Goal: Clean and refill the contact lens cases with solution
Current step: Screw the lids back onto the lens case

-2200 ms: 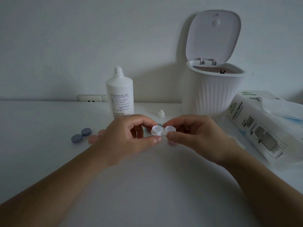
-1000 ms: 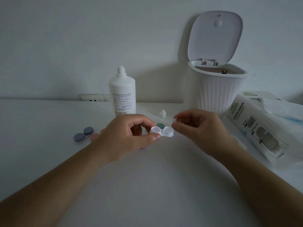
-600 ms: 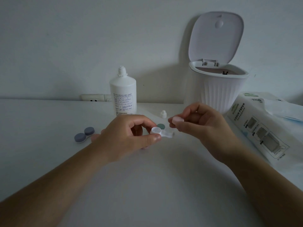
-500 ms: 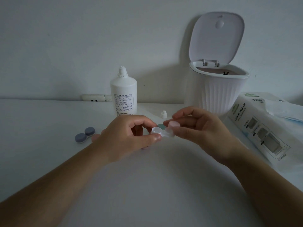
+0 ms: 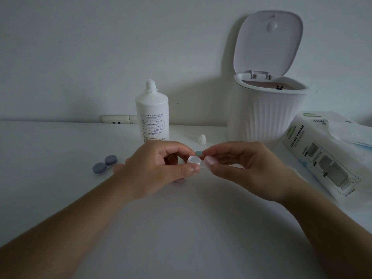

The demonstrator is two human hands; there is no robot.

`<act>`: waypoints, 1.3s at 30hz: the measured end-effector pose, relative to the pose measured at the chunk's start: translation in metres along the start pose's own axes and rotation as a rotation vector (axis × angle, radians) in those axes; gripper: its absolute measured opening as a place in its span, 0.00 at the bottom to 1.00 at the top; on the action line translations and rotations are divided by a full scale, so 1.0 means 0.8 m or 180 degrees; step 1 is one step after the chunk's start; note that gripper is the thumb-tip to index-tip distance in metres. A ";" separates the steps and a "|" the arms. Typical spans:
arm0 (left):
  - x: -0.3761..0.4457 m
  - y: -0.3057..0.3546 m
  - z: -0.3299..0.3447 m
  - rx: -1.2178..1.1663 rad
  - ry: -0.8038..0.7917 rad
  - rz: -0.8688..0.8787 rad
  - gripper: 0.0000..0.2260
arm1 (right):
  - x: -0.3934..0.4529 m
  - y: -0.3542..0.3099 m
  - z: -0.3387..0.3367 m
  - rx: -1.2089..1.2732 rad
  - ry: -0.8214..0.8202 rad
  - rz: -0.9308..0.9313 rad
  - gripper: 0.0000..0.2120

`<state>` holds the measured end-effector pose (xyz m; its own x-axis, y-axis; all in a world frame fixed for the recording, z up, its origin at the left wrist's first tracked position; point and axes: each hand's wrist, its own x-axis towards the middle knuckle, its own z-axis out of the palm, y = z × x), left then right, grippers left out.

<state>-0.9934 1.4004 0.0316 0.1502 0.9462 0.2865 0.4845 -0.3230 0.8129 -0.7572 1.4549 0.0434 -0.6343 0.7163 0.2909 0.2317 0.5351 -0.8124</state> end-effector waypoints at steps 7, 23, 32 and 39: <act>0.000 0.003 0.002 0.0032 -0.0068 -0.0021 0.12 | -0.004 -0.007 -0.001 -0.0219 -0.0070 -0.0111 0.10; -0.001 0.005 0.000 -0.0213 0.0063 0.0015 0.11 | -0.002 -0.003 -0.002 -0.0121 0.0061 -0.0061 0.14; 0.000 0.005 0.000 -0.0135 0.0057 0.0075 0.12 | -0.001 -0.006 0.003 -0.0398 0.0056 0.0140 0.20; -0.001 0.004 -0.003 -0.0089 0.0043 0.0087 0.09 | -0.003 -0.003 0.003 -0.0258 0.0039 -0.0005 0.10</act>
<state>-0.9939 1.3984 0.0349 0.1511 0.9368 0.3155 0.4562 -0.3492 0.8185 -0.7578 1.4508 0.0440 -0.6256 0.7207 0.2987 0.2901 0.5704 -0.7684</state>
